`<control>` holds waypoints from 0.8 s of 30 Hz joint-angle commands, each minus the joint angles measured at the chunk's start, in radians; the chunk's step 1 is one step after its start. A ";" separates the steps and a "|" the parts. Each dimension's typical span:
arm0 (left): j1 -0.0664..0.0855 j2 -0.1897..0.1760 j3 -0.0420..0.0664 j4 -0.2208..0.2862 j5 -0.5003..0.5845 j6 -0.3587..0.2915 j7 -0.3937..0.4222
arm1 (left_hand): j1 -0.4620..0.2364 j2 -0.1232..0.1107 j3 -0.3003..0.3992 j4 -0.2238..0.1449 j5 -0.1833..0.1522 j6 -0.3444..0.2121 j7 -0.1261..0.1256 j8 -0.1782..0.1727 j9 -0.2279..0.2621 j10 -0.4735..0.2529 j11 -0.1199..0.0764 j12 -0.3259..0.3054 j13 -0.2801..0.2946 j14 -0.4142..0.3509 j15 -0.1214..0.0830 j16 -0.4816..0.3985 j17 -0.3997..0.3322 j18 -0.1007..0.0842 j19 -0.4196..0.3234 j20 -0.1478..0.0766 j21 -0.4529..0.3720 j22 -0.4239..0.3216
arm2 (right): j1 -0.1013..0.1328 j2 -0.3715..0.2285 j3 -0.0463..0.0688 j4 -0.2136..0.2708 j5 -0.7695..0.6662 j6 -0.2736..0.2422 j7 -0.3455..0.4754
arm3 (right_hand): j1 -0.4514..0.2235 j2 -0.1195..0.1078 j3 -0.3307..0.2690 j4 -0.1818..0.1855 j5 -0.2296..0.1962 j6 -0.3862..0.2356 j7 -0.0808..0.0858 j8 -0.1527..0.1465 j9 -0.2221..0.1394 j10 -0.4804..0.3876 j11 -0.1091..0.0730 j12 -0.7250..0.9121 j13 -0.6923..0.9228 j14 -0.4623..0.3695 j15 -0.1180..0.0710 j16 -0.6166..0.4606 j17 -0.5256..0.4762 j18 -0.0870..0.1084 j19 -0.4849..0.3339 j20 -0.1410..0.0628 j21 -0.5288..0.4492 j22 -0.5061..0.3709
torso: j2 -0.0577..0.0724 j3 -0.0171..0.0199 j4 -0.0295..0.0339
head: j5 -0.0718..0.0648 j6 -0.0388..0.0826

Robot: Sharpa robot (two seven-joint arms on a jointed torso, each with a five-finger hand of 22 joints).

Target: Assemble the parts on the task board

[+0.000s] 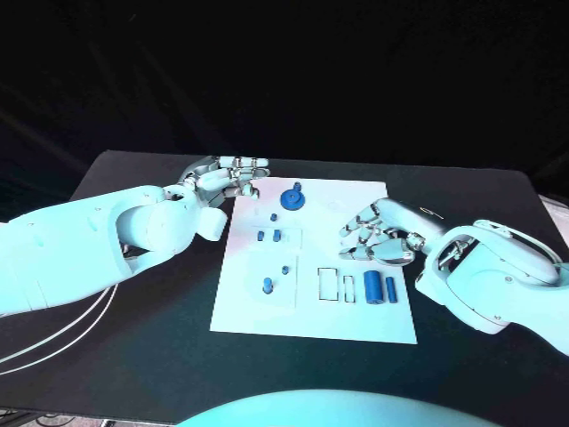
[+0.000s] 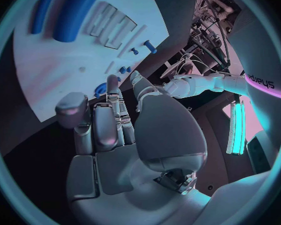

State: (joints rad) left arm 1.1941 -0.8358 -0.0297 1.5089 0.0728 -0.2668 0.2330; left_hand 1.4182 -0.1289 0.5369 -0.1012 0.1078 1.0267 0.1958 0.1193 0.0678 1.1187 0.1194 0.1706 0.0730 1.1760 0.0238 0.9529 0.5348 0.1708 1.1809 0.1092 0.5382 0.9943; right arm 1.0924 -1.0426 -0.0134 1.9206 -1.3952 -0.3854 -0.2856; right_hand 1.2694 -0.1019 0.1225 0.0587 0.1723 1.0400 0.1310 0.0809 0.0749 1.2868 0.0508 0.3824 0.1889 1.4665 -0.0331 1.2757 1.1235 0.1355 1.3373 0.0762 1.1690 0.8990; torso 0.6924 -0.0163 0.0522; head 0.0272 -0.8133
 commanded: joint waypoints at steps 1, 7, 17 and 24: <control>-0.002 0.000 0.001 0.004 -0.003 0.021 0.006 | -0.002 -0.003 0.000 -0.004 0.003 -0.006 0.000 0.002 0.000 -0.007 -0.002 0.006 -0.001 -0.004 -0.005 0.000 -0.001 0.012 -0.008 0.000 0.003 0.001 | -0.001 -0.039 -0.006 0.018 0.090 0.048 -0.130 | -0.014 0.002 -0.047 0.037 0.036 0.020 -0.017 0.010 0.006 -0.016 -0.018 0.145 0.124 0.052 -0.018 0.047 0.054 -0.030 0.029 -0.010 0.058 0.081 | -0.001 0.0005 -0.0119 | -0.014 0.002; -0.003 0.002 0.001 0.003 -0.003 0.021 0.007 | -0.002 -0.003 0.000 -0.004 0.003 -0.006 0.000 0.002 0.000 -0.007 -0.002 0.006 -0.001 -0.004 -0.005 0.000 -0.001 0.012 -0.008 0.000 0.003 0.001 | -0.002 -0.090 -0.018 0.031 0.052 0.074 -0.205 | -0.030 0.025 -0.136 0.131 0.084 0.035 -0.027 0.056 0.023 -0.033 -0.021 0.579 0.586 0.058 -0.020 0.115 0.141 -0.044 0.048 -0.017 0.126 0.178 | -0.002 -0.0009 -0.0179 | -0.030 0.007; -0.007 0.002 0.001 0.001 -0.003 0.023 0.006 | -0.002 -0.003 0.000 -0.004 0.003 -0.006 0.000 0.002 0.000 -0.007 -0.002 0.006 -0.001 -0.004 -0.005 0.000 -0.001 0.012 -0.008 0.000 0.003 0.001 | -0.023 -0.102 -0.026 0.048 -0.075 0.110 -0.273 | -0.018 0.040 -0.225 0.219 0.085 0.030 -0.030 0.107 0.044 -0.003 -0.029 0.778 0.837 0.066 -0.017 0.164 0.213 -0.053 0.063 -0.018 0.173 0.249 | -0.001 -0.0007 -0.0153 | -0.033 0.011; -0.009 0.002 0.001 0.000 -0.003 0.024 0.004 | -0.002 -0.003 0.000 -0.004 0.003 -0.006 0.000 0.002 0.000 -0.007 -0.002 0.006 -0.001 -0.004 -0.005 0.000 -0.001 0.012 -0.008 0.000 0.003 0.001 | -0.032 -0.085 -0.027 0.043 -0.086 0.133 -0.282 | -0.025 0.047 -0.242 0.231 0.085 0.024 -0.029 0.114 0.047 -0.003 -0.029 0.786 0.853 0.066 -0.017 0.167 0.217 -0.053 0.062 -0.018 0.176 0.253 | 0.000 -0.0021 -0.0171 | -0.034 0.007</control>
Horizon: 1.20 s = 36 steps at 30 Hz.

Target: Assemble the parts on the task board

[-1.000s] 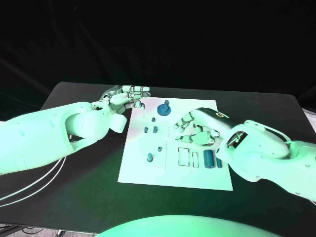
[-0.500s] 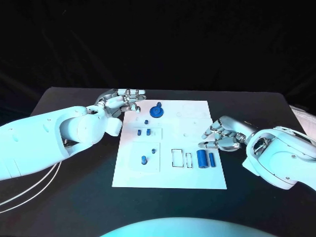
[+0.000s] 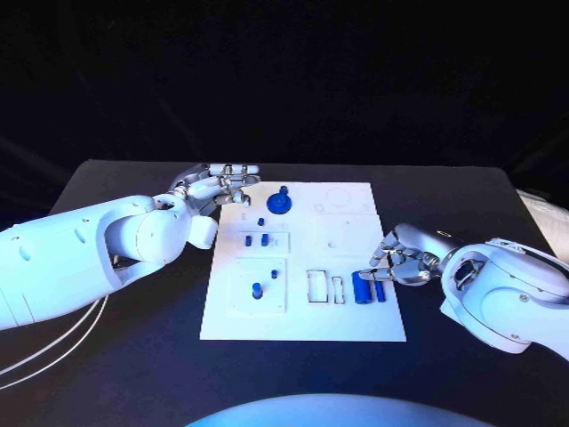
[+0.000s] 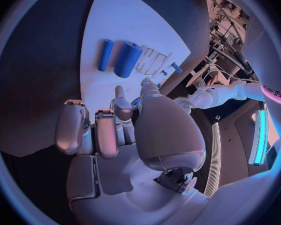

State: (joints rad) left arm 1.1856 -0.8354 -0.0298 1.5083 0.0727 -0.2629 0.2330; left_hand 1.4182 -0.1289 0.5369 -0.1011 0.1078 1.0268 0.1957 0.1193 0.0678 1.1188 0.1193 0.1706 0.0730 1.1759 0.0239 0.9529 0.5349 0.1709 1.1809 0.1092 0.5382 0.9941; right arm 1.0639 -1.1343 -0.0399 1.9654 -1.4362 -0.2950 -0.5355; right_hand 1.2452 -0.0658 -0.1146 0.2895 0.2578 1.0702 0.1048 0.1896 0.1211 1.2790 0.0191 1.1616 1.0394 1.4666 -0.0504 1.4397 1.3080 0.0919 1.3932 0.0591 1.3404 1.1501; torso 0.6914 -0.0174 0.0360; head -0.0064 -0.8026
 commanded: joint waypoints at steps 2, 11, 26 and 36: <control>-0.001 0.002 0.001 0.000 -0.003 0.019 0.002 | -0.002 -0.002 0.001 -0.006 0.003 -0.005 0.000 0.004 0.000 -0.006 -0.002 0.008 -0.001 -0.005 -0.005 0.000 -0.002 0.012 -0.009 0.000 0.005 0.003 | -0.007 0.012 -0.001 -0.004 -0.046 0.052 -0.034 | -0.003 0.012 -0.007 0.001 0.000 -0.007 -0.003 0.006 0.001 0.005 0.003 0.008 0.004 0.066 0.000 0.004 0.033 -0.010 0.006 -0.001 0.005 0.003 | 0.001 -0.0013 -0.0002 | -0.001 -0.004; -0.003 0.003 0.001 -0.002 -0.003 0.021 0.000 | -0.002 -0.001 0.001 -0.006 0.003 -0.005 0.000 0.004 0.000 -0.006 -0.001 0.008 -0.001 -0.005 -0.005 0.001 -0.002 0.012 -0.009 0.000 0.005 0.003 | -0.024 0.032 -0.001 -0.027 -0.051 0.078 -0.039 | -0.002 0.014 -0.009 0.000 0.002 -0.007 -0.003 0.008 0.002 0.005 0.003 0.009 0.006 0.066 0.000 0.006 0.036 -0.010 0.007 -0.001 0.006 0.004 | 0.000 -0.0005 0.0012 | 0.001 -0.007; -0.005 0.001 0.001 -0.008 -0.005 0.019 -0.007 | -0.004 0.000 0.001 -0.006 0.003 -0.006 0.000 0.004 0.000 -0.007 -0.001 0.009 -0.001 -0.005 -0.005 0.001 -0.002 0.011 -0.009 0.001 0.005 0.004 | -0.037 0.056 -0.001 -0.049 -0.107 0.104 -0.040 | -0.001 0.021 -0.016 0.000 0.000 -0.002 -0.005 0.015 0.006 0.006 0.002 0.012 0.013 0.066 0.000 0.007 0.039 -0.011 0.008 0.000 0.009 0.009 | 0.000 -0.0018 -0.0009 | 0.011 -0.009; -0.005 0.002 0.001 -0.008 -0.007 0.021 -0.009 | -0.004 0.000 0.001 -0.006 0.003 -0.006 0.000 0.004 0.000 -0.007 -0.001 0.009 -0.001 -0.005 -0.005 0.001 -0.002 0.011 -0.009 0.001 0.005 0.004 | -0.052 0.085 -0.001 -0.078 -0.111 0.112 -0.039 | 0.010 0.033 -0.019 -0.003 0.002 0.000 -0.007 0.022 0.009 0.006 0.000 0.014 0.020 0.066 -0.001 0.009 0.042 -0.011 0.008 -0.001 0.012 0.014 | -0.002 -0.0021 0.0023 | 0.012 -0.010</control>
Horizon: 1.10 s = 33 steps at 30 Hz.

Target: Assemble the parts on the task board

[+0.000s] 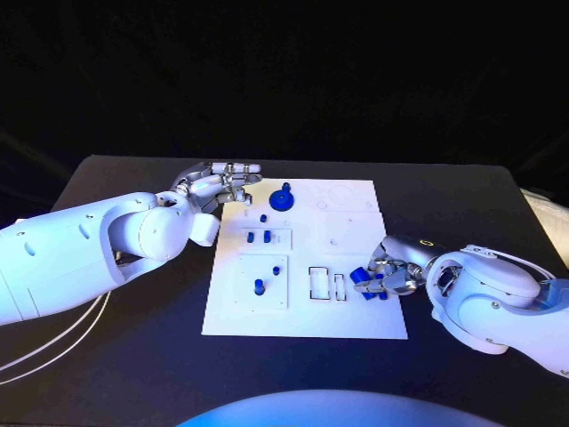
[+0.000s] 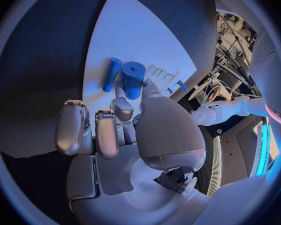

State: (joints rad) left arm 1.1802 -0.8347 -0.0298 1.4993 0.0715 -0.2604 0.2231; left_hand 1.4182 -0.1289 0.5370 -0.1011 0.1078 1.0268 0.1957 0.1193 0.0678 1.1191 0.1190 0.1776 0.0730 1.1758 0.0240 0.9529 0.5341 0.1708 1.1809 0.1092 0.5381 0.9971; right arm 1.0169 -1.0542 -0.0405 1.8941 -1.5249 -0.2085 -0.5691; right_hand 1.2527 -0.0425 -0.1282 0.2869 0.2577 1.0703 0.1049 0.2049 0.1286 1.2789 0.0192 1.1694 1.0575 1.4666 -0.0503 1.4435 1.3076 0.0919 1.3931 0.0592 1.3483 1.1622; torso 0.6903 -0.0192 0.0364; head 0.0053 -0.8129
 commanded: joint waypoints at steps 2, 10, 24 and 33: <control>0.000 0.001 0.001 0.000 -0.006 0.017 0.000 | -0.005 0.000 0.000 -0.005 0.003 -0.006 0.001 0.004 0.000 -0.008 0.000 0.002 -0.001 -0.005 -0.005 0.001 -0.002 0.011 -0.010 0.001 0.006 0.001 | -0.008 0.010 -0.001 -0.014 -0.021 0.025 -0.005 | 0.015 0.019 -0.006 -0.002 0.009 0.004 -0.009 0.012 0.005 0.009 -0.001 0.010 0.009 0.066 -0.002 0.006 0.043 -0.012 0.008 -0.002 0.006 0.003 | 0.000 0.0004 0.0007 | 0.004 0.001; 0.000 0.001 0.001 -0.001 -0.006 0.017 -0.003 | -0.006 0.000 0.000 -0.006 0.003 -0.007 0.001 0.004 0.000 -0.010 0.000 0.002 -0.001 -0.005 -0.004 0.001 -0.002 0.011 -0.010 0.001 0.006 0.002 | -0.013 0.017 -0.001 -0.020 0.005 0.024 -0.002 | 0.036 0.033 -0.013 -0.003 0.042 0.010 -0.012 0.021 0.011 0.015 -0.005 0.014 0.023 0.067 -0.005 0.009 0.046 -0.012 0.008 -0.003 0.009 0.007 | 0.000 -0.0002 -0.0017 | 0.005 0.004; 0.000 0.005 0.001 -0.003 -0.006 0.019 -0.004 | -0.007 -0.001 0.000 -0.006 0.003 -0.008 0.001 0.004 0.000 -0.012 0.000 0.002 -0.002 -0.006 -0.004 0.001 -0.002 0.011 -0.011 0.001 0.006 0.002 | -0.005 -0.011 0.001 0.037 0.146 -0.201 0.058 | 0.024 0.074 -0.034 0.004 0.097 0.037 -0.025 0.040 0.028 0.040 -0.017 0.023 0.051 0.069 -0.015 0.017 0.060 -0.013 0.011 -0.013 0.016 0.018 | -0.001 -0.0003 0.0005 | 0.000 0.008; -0.003 0.009 0.001 -0.005 -0.006 0.027 -0.005 | -0.008 0.004 0.003 -0.006 0.004 -0.011 0.002 0.004 -0.001 -0.015 0.001 0.002 -0.002 -0.007 -0.003 0.001 -0.003 0.011 -0.012 0.002 0.007 0.003 | 0.004 0.034 0.002 0.040 0.185 -0.144 0.055 | -0.013 0.088 -0.061 0.004 0.170 0.054 -0.034 0.045 0.041 0.070 -0.024 0.043 0.087 0.070 -0.021 0.021 0.066 -0.014 0.014 -0.019 0.021 0.025 | 0.001 0.0003 0.0000 | -0.001 0.013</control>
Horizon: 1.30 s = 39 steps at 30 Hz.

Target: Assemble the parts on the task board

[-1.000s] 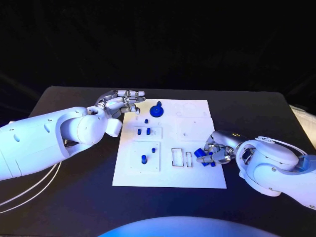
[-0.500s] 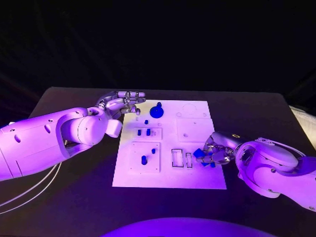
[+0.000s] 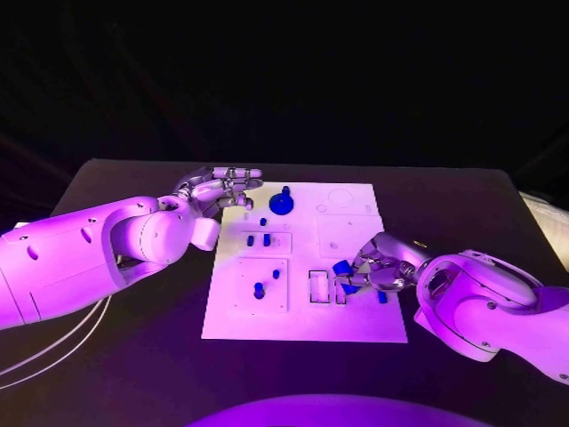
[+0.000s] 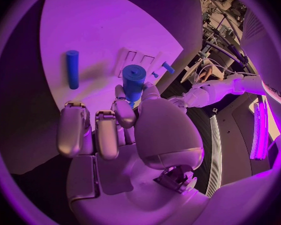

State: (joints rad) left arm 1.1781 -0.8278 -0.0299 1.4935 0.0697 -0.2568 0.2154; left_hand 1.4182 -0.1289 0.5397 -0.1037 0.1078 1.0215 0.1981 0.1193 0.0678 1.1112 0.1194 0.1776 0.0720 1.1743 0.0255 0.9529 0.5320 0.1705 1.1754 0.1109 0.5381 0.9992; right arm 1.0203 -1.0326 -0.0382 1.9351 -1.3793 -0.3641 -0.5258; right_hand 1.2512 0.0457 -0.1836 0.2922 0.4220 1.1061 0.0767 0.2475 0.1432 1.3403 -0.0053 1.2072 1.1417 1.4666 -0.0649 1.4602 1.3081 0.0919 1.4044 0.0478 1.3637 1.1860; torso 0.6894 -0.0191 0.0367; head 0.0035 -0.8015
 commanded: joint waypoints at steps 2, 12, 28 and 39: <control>-0.001 0.003 0.001 0.001 -0.004 0.025 0.002 | -0.009 0.003 0.000 -0.003 0.004 -0.006 0.000 0.004 -0.001 -0.008 0.001 0.003 -0.001 -0.005 -0.005 0.001 -0.001 0.011 -0.007 0.000 0.007 0.001 | 0.001 0.025 0.000 -0.004 0.038 0.023 0.005 | -0.013 0.003 -0.007 -0.002 0.010 0.022 -0.008 0.004 0.029 0.010 -0.001 0.004 0.003 0.070 -0.007 0.005 0.067 -0.015 0.003 -0.008 0.006 0.002 | 0.002 -0.0013 -0.0006 | 0.003 0.001; -0.002 0.005 0.001 0.001 -0.004 0.029 0.001 | -0.011 0.003 0.000 -0.003 0.004 -0.006 0.000 0.004 -0.001 -0.009 0.001 0.003 -0.001 -0.006 -0.004 0.001 -0.001 0.011 -0.008 0.001 0.007 0.002 | -0.001 0.080 0.000 -0.032 0.005 0.096 -0.020 | -0.072 0.025 -0.041 -0.002 -0.044 0.053 -0.023 0.022 0.053 0.048 -0.014 0.035 0.055 0.073 -0.018 0.014 0.083 -0.017 0.010 -0.017 0.013 0.014 | 0.001 -0.0011 0.0001 | 0.004 -0.002; -0.001 0.005 0.001 0.003 -0.004 0.028 -0.002 | -0.012 0.002 0.000 -0.003 0.004 -0.008 0.000 0.004 -0.001 -0.010 0.001 0.003 -0.001 -0.006 -0.004 0.002 -0.002 0.011 -0.008 0.001 0.007 0.002 | -0.004 0.108 -0.001 -0.048 -0.100 0.115 -0.053 | -0.165 -0.019 -0.120 0.000 -0.250 0.036 -0.019 0.021 0.082 0.036 -0.011 -0.016 0.041 0.066 -0.016 -0.003 0.057 -0.016 0.004 -0.018 0.005 0.007 | 0.002 -0.0011 -0.0012 | 0.000 -0.004; -0.001 0.003 0.001 0.003 -0.004 0.029 -0.002 | -0.013 0.002 0.000 -0.003 0.004 -0.008 0.000 0.004 -0.001 -0.011 0.001 0.003 -0.001 -0.006 -0.004 0.002 -0.002 0.011 -0.009 0.001 0.007 0.002 | -0.005 0.098 -0.001 -0.040 -0.158 0.119 -0.045 | -0.187 -0.069 -0.051 -0.002 -0.278 0.027 -0.017 0.022 0.100 0.031 -0.008 -0.041 0.040 0.065 -0.014 -0.012 0.046 -0.014 -0.001 -0.015 -0.001 0.001 | 0.001 0.0008 -0.0017 | 0.001 -0.006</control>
State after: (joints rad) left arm 1.1764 -0.8255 -0.0300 1.4952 0.0691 -0.2457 0.2107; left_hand 1.4143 -0.1250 0.5398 -0.1038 0.1078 1.0215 0.1978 0.1193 0.0678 1.1077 0.1231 0.1776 0.0722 1.1739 0.0259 0.9529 0.5312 0.1702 1.1737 0.1092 0.5422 0.9999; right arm 1.0170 -0.9347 -0.0387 1.8911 -1.4929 -0.2652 -0.5738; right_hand 1.0472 -0.0181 -0.2417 0.2911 0.1380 1.1404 0.0597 0.2744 0.2417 1.3750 -0.0130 1.1718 1.1796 1.4666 -0.0791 1.4551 1.3076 0.0919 1.4104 0.0343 1.3675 1.1871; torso 0.6911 -0.0189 0.0349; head 0.0035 -0.8070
